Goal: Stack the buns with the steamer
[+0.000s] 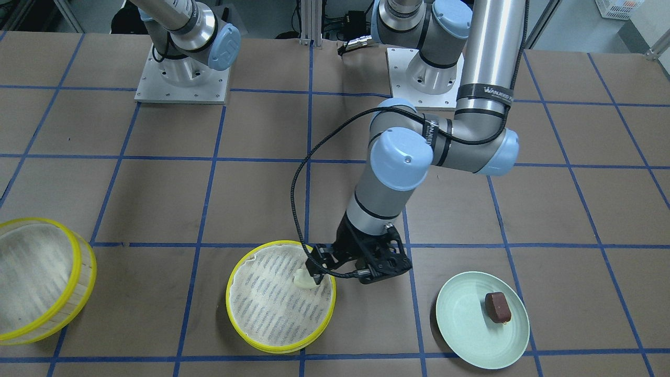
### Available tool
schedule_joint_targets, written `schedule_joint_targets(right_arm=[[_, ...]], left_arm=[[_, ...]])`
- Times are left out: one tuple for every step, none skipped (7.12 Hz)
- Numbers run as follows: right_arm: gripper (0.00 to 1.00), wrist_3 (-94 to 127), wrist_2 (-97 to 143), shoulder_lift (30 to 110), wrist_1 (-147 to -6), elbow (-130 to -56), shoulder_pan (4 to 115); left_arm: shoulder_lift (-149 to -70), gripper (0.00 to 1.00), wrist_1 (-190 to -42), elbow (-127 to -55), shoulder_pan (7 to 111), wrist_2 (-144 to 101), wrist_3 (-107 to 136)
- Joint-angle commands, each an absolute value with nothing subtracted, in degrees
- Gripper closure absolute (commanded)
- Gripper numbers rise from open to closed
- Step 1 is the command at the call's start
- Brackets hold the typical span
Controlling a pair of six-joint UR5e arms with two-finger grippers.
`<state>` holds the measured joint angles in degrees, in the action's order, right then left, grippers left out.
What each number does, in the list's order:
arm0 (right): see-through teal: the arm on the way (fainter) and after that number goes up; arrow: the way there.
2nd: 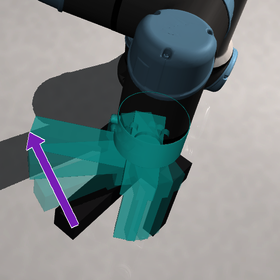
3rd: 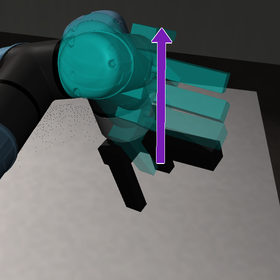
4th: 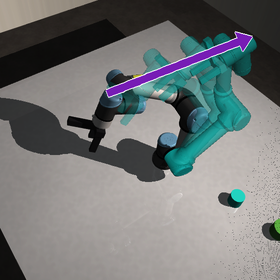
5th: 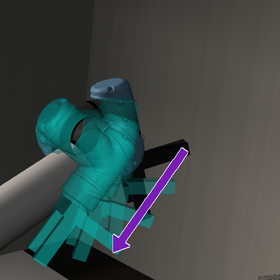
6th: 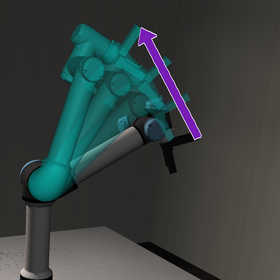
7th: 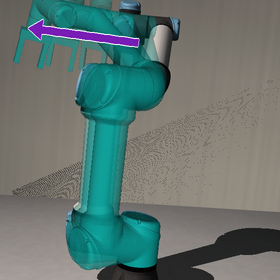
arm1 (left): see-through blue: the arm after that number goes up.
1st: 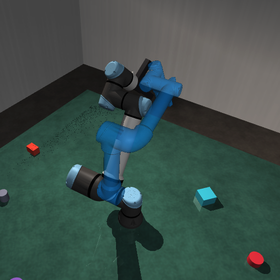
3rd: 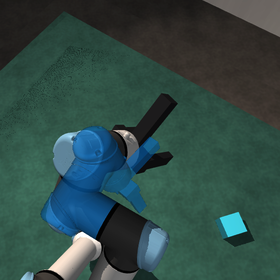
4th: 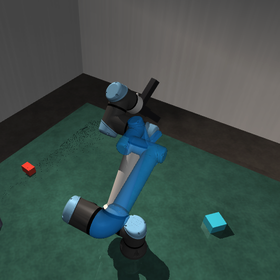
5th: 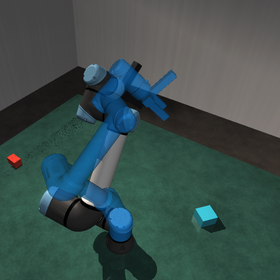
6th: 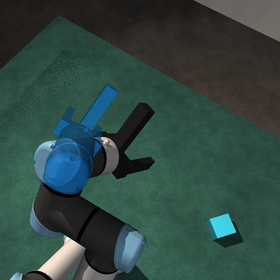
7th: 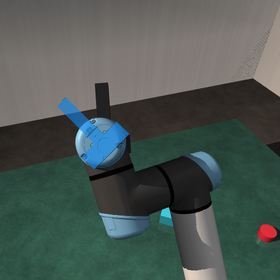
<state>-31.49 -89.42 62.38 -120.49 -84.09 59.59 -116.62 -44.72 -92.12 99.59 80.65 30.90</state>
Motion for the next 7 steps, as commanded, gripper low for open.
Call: schedule_joint_targets(right_arm=[[1.0, -22.6, -90.8, 64.4, -120.0, -84.3, 66.1], [1.0, -19.0, -90.8, 64.9, -120.0, -84.4, 69.4], [1.0, -14.4, -90.9, 65.2, -119.9, -84.9, 73.3], [1.0, -7.9, -92.0, 67.0, -119.9, -85.6, 78.4], [1.0, -1.4, -95.1, 69.0, -119.6, -86.0, 84.6], [1.0, 4.2, -95.6, 69.9, -117.6, -86.2, 89.6], [1.0, 10.2, -94.9, 69.8, -117.1, -86.4, 93.2]], left_arm=[[-114.4, 0.0, -51.3, -92.1, 93.0, 90.1, 13.2], [-114.2, 0.0, -51.4, -92.1, 89.3, 90.6, 7.8], [-114.3, 0.0, -51.4, -92.3, 85.7, 90.9, 2.0], [-115.6, 0.0, -51.0, -92.3, 82.9, 91.0, -2.4], [-116.4, 0.0, -51.1, -92.8, 81.1, 91.0, -4.2], [-117.3, 0.0, -51.2, -92.9, 79.5, 91.0, -4.5], [-118.6, 0.0, -51.2, -92.9, 78.2, 90.9, -4.9]])
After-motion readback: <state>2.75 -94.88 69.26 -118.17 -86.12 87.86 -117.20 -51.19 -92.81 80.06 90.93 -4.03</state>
